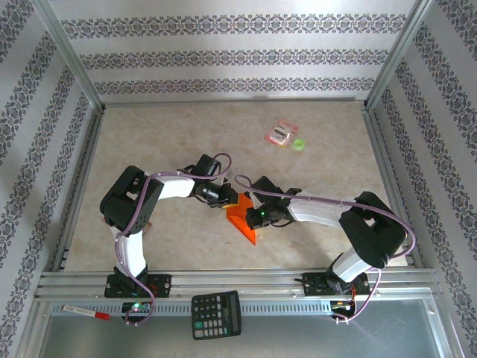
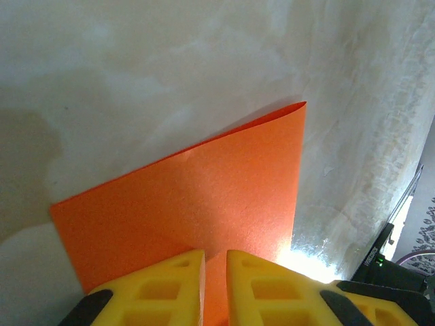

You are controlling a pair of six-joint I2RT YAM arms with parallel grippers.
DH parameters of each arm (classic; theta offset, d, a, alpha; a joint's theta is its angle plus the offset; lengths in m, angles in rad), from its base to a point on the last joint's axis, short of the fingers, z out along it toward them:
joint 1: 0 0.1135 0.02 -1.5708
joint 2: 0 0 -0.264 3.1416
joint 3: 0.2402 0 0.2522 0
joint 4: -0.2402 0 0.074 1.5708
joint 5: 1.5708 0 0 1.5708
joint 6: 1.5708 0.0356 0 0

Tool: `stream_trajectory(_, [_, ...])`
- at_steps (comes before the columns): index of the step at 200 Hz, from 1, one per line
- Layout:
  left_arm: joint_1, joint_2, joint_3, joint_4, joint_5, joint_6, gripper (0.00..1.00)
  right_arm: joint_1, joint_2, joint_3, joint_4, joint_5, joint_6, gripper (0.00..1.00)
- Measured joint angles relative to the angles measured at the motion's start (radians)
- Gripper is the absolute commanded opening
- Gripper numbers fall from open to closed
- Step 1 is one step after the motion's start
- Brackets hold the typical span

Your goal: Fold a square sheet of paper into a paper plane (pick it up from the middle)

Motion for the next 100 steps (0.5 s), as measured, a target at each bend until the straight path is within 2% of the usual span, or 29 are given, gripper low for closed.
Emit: stream_trajectory(100, [0.000,0.000,0.001,-0.003,0.000,0.011,0.17,0.000,0.016,0.012,-0.006,0.015,-0.014,0.03])
